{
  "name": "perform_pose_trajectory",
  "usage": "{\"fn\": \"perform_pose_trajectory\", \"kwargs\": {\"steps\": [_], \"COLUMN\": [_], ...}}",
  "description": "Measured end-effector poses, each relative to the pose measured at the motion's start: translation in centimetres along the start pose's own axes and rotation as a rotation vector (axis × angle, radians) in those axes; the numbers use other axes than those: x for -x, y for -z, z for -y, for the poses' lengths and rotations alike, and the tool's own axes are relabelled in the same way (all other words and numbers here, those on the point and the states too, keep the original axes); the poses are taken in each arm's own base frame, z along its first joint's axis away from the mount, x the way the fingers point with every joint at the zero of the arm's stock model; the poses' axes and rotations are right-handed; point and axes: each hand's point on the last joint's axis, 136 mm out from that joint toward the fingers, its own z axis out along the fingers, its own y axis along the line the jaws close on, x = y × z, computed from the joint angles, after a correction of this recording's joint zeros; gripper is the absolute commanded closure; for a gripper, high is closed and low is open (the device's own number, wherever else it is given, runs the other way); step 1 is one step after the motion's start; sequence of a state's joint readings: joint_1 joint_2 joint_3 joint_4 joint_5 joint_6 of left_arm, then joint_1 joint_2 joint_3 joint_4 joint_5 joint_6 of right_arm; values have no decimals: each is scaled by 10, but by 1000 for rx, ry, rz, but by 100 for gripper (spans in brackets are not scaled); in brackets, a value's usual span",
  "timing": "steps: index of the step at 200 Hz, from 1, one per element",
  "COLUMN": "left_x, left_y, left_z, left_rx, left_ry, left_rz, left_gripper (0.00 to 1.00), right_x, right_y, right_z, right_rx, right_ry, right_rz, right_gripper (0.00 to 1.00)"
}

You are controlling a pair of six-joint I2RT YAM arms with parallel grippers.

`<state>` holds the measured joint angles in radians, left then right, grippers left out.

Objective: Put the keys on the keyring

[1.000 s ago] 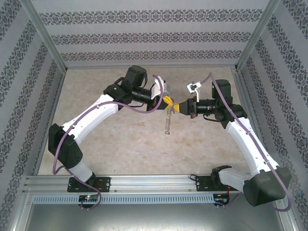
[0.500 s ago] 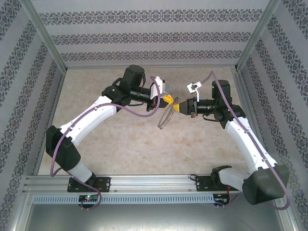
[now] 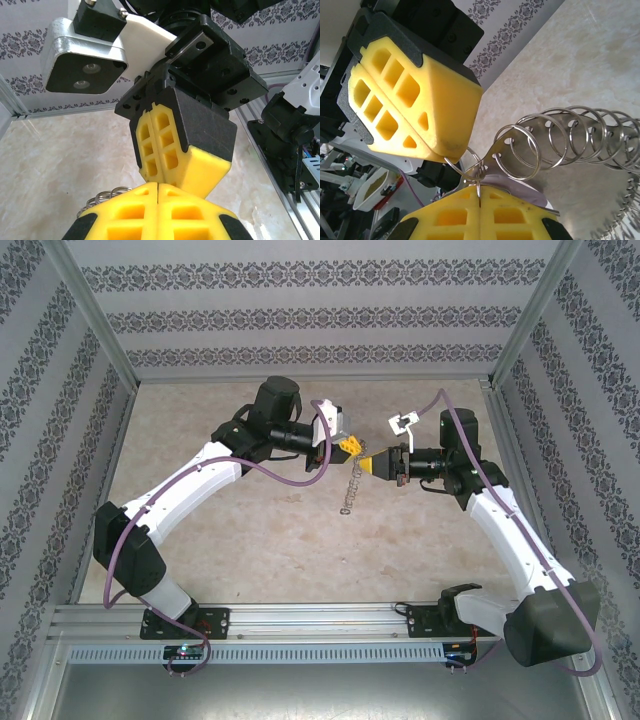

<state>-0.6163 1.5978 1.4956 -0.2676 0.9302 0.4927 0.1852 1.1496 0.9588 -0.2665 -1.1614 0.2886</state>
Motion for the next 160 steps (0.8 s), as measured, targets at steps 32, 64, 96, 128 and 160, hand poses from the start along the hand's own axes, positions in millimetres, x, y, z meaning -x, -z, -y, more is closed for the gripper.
{"fn": "perform_pose_trajectory", "kwargs": {"steps": [32, 64, 96, 128, 160], "left_x": [2, 4, 5, 8, 11], "left_y": [0, -1, -3, -3, -4], "left_z": [-2, -6, -11, -14, -18], "left_rx": [8, 29, 55, 78, 93], "left_ry": [5, 18, 43, 77, 110], "left_rz": [15, 33, 57, 88, 118], "left_gripper": [100, 100, 100, 100, 100], "right_x": [3, 6, 10, 13, 17], "right_y": [0, 1, 3, 3, 4], "right_z": [-1, -2, 1, 0, 0], "right_rx": [2, -4, -19, -20, -22], "right_ry": [7, 16, 23, 30, 39], "right_rz": [11, 23, 41, 49, 60], "right_gripper": [95, 100, 100, 100, 89]}}
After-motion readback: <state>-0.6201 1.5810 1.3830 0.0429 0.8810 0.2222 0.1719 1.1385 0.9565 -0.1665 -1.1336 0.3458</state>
